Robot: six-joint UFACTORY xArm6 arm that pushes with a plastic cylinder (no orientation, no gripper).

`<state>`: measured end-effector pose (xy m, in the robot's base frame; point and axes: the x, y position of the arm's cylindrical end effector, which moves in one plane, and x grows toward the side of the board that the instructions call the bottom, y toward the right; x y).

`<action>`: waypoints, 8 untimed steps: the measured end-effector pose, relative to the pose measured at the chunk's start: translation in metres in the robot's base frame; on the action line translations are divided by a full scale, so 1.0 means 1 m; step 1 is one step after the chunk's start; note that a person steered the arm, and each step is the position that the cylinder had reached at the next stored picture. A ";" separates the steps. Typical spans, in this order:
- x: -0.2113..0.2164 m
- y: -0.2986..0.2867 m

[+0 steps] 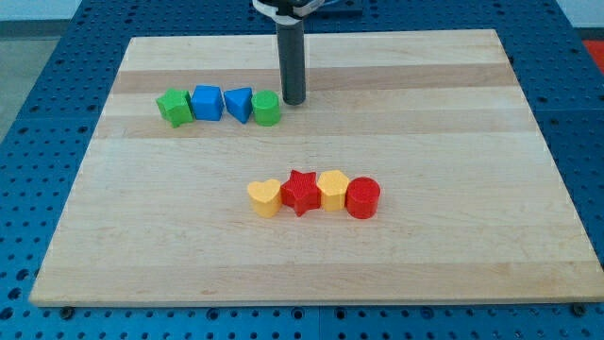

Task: Place the green star at the top left corner of the board

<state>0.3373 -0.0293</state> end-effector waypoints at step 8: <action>0.002 -0.186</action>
<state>0.3390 -0.2154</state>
